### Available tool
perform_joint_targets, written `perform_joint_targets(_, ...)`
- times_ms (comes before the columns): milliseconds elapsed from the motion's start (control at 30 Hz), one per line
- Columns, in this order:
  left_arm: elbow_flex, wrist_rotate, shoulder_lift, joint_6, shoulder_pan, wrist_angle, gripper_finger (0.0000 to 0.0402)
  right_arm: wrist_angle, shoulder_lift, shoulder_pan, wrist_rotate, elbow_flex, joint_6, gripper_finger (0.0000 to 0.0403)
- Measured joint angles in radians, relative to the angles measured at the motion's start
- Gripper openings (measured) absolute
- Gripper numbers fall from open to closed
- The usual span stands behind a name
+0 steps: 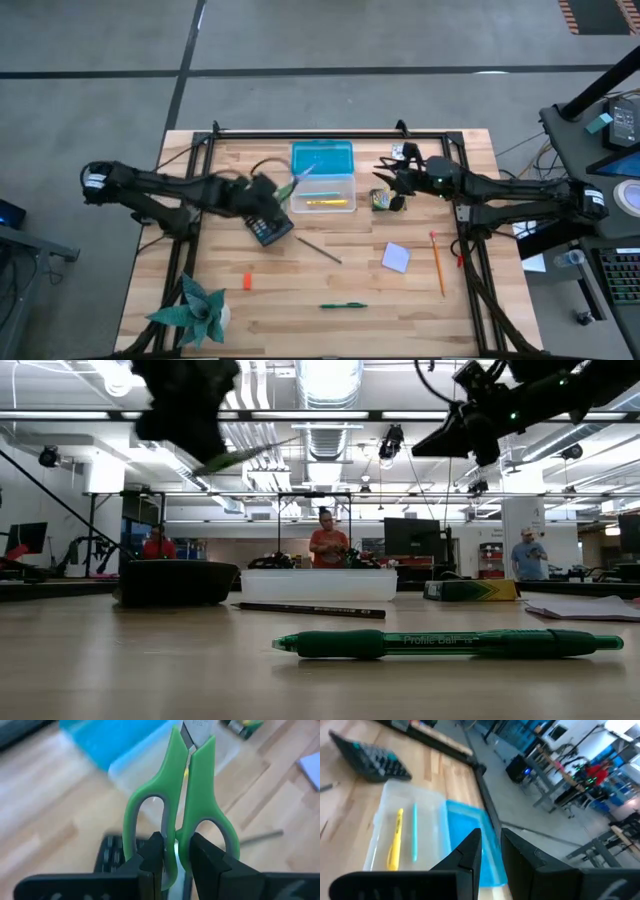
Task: Pack school essentials
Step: Put the green scissors into the blue supply box
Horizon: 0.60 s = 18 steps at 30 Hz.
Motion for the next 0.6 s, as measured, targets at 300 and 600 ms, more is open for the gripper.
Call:
perform_joint_targets(300,0.018,0.322,0.192,0.427,0.28,0.243,0.0054,-0.001,-0.136,0.0,-0.08,-0.027,0.021,0.0063)
perform_joint_targets(600,0.142,0.495,0.459,0.639,0.376,0.234,0.0054,-0.045,-0.175,0.0,-0.086,-0.032,0.057,0.0063)
